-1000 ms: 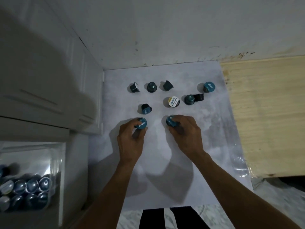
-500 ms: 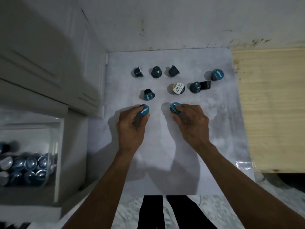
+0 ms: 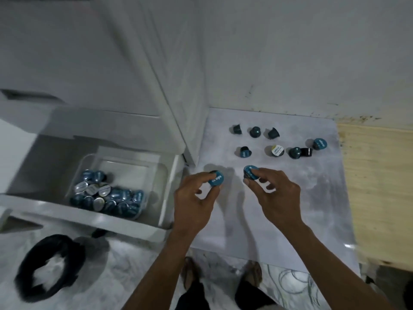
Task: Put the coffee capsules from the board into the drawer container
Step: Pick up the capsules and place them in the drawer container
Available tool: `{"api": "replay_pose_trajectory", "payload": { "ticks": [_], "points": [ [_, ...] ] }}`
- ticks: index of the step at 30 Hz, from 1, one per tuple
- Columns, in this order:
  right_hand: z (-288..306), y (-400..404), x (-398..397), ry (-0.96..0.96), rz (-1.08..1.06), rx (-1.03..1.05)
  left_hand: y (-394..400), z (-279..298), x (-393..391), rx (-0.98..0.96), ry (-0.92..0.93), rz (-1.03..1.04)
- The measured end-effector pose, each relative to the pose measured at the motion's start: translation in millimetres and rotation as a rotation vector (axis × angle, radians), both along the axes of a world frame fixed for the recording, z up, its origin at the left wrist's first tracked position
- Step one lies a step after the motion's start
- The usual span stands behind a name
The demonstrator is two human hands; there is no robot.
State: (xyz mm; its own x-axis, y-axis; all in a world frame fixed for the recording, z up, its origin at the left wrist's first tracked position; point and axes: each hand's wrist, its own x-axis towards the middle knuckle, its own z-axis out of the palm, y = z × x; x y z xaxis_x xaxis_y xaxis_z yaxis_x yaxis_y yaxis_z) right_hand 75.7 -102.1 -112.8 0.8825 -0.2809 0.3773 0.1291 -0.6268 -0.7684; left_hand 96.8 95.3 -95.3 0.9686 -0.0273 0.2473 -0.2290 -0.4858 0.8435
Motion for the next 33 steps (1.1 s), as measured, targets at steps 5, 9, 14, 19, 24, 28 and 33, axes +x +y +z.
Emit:
{"api": "replay_pose_trajectory", "payload": {
  "ticks": [5, 9, 14, 19, 24, 28, 33],
  "points": [
    [37, 68, 2, 0.003, 0.008, 0.055, 76, 32, -2, -0.011, -0.050, 0.000],
    [57, 143, 7, -0.005, 0.031, 0.128, 161, 50, 6, -0.008, -0.050, 0.015],
    [64, 240, 16, 0.075, 0.092, 0.119, 276, 55, 20, -0.014, 0.022, 0.052],
    [59, 298, 43, 0.141, 0.120, 0.094, 349, 50, 54, 0.125, 0.109, 0.057],
    [44, 318, 78, 0.226, 0.153, 0.049, 362, 42, 95, 0.228, 0.180, -0.004],
    [23, 322, 104, 0.425, 0.220, 0.008, 359, 26, 120, 0.370, 0.221, -0.144],
    [3, 327, 123, 0.539, 0.277, -0.085, 340, 4, 145, 0.484, 0.289, -0.304]
  ]
}}
